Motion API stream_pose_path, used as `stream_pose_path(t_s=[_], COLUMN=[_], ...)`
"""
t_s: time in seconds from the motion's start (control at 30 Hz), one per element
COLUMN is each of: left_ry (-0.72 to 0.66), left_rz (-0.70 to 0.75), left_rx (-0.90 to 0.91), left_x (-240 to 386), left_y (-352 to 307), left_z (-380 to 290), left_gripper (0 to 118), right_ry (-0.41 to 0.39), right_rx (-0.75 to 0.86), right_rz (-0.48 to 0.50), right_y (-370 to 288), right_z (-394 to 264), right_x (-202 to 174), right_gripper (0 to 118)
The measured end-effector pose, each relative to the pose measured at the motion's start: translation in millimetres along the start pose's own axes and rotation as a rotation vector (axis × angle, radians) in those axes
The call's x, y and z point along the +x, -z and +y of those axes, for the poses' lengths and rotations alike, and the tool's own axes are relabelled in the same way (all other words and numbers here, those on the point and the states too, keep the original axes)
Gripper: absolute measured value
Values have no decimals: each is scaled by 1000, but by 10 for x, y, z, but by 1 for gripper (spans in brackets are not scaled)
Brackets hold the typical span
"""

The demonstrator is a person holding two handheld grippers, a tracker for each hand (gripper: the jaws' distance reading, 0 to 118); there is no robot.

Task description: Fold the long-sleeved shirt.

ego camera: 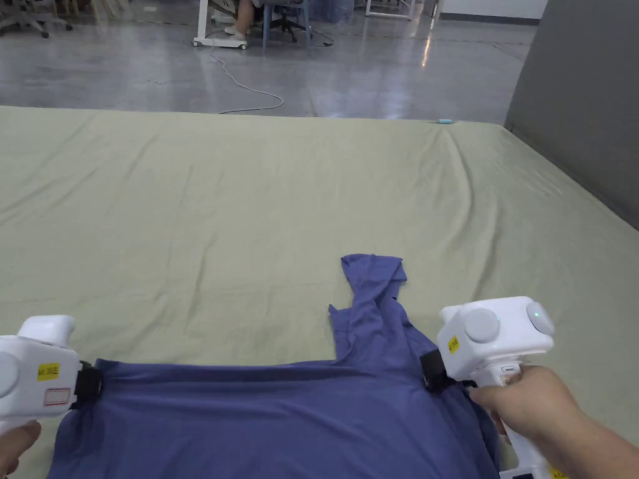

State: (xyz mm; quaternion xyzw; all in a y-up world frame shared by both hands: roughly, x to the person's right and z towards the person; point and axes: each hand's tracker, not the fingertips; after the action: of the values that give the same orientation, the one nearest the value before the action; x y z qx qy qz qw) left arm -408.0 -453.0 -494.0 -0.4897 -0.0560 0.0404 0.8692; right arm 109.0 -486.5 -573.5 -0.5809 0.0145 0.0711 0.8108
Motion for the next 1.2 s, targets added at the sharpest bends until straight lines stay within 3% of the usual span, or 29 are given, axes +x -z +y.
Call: stream_pose_path(t_s=[0.03,0.07,0.23,0.5,0.63,0.73,0.8,0.87,1.13,1.2], left_ry=[-15,-38,-115,-149,-191,-205,-137,-177,-158,-117], left_rz=[-13,-37,-96,-183,-226,-238,-201,-214,-127,-94], left_rx=[2,11,69,157,164,199,260,299,529,528], left_x=[-34,-58,-29,6,-83,-123,-107,-157,-249,-250], left_y=[-34,-91,-548,-1627,-1945,-2210,-2404,-2608,-3597,-3751], left_z=[6,-9,-135,-403,-164,247,575,955,2658,3100], left_gripper=[0,0,0,0,0,0,0,0,0,0], right_ry=[2,-15,-50,-150,-183,-203,-226,-215,-231,-232], right_rx=[-2,27,152,401,472,517,538,576,770,771], right_rz=[26,38,145,197,194,196,221,235,88,93], right_y=[-72,-141,-821,-2428,-2994,-3387,-3659,-4004,-5403,-5593], right_z=[-17,-39,-380,-1131,-1117,-788,-448,-74,1620,2039], right_x=[-34,-40,-159,-93,-33,-16,8,33,-4,19], right_gripper=[14,0,0,0,0,0,0,0,0,0])
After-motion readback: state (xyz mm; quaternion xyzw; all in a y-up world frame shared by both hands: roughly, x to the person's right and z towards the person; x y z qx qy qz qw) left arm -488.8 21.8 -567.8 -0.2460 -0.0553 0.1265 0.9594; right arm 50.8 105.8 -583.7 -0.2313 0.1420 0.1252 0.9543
